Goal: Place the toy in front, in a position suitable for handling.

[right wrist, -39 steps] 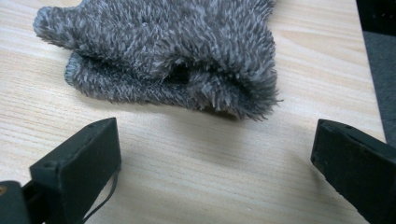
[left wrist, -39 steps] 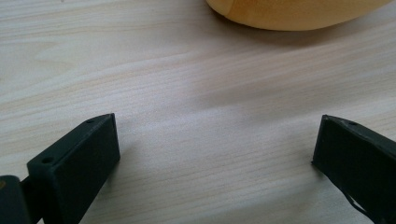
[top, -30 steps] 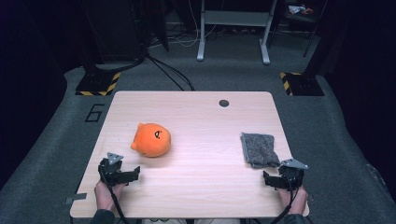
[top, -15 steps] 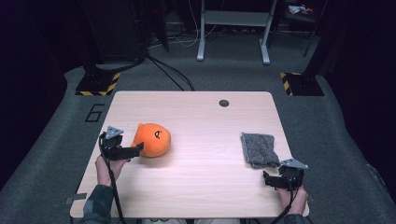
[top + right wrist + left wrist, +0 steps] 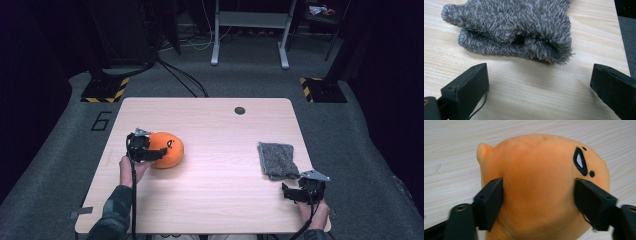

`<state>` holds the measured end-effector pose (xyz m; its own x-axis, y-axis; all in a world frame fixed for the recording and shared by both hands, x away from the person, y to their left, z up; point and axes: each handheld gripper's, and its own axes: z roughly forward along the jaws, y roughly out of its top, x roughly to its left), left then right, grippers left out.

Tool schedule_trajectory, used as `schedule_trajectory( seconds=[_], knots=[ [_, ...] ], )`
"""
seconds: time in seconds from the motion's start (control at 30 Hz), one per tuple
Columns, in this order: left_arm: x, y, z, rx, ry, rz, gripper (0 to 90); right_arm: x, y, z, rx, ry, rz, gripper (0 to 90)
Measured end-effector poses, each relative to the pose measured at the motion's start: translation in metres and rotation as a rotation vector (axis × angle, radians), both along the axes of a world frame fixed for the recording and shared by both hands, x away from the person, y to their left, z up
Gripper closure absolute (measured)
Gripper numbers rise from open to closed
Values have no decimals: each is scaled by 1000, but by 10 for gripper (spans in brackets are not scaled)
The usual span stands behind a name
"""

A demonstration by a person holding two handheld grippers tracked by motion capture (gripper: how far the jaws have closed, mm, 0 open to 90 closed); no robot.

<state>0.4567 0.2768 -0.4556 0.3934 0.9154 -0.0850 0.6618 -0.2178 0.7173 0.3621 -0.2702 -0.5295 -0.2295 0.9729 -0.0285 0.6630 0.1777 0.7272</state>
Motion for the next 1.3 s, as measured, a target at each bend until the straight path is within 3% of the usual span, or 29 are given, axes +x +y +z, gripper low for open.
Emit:
schedule_trajectory(
  seconds=[0.1, 0.2, 0.33, 0.43, 0.8, 1.13, 1.3],
  knots=[
    [0, -4, -1, 41, 9, -22, 384, 0, 0, 0, 0, 1, -1, 12],
    [-1, -5, 0, 51, 22, -21, 488, 0, 0, 0, 0, 1, 1, 14],
    [-3, -8, -4, 64, 1, -18, 584, 0, 0, 0, 2, -1, -1, 20],
    [-7, -11, -5, 64, -30, 22, 634, 0, 0, 0, 4, -2, 0, 26],
    [-14, -12, 4, 2, -89, 51, 681, 0, -1, 0, 8, -4, -5, 38],
    [-24, -25, 24, -31, -107, 0, 675, 0, -1, 0, 10, -6, -5, 41],
    [-28, -42, 33, -46, -124, -33, 671, 0, -1, 0, 10, -6, -6, 41]
  ],
)
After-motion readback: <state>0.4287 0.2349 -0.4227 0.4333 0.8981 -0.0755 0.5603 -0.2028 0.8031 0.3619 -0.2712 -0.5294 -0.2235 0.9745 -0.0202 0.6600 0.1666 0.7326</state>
